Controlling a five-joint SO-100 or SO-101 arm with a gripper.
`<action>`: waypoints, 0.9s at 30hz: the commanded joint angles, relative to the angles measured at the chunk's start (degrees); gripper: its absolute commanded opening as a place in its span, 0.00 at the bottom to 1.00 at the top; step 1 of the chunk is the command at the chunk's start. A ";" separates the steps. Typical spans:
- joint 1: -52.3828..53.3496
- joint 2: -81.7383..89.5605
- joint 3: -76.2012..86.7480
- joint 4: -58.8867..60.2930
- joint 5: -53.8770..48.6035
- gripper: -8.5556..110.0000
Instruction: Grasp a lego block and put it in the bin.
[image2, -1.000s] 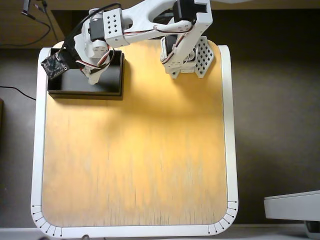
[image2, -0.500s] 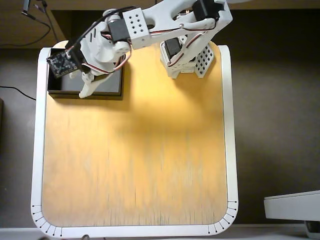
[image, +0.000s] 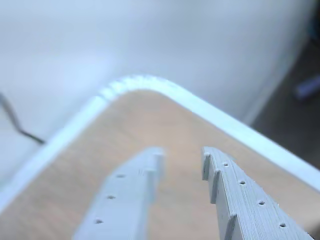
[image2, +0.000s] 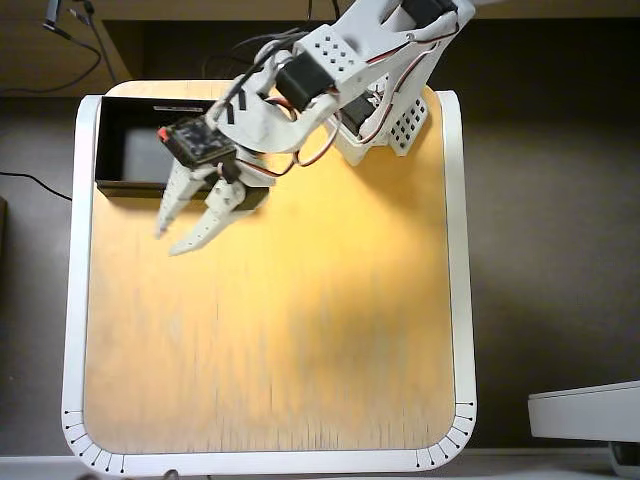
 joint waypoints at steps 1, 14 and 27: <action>-6.68 5.80 -8.35 -2.37 -1.05 0.08; -31.29 25.66 10.63 -2.37 0.97 0.08; -46.23 30.06 29.79 -2.37 4.48 0.07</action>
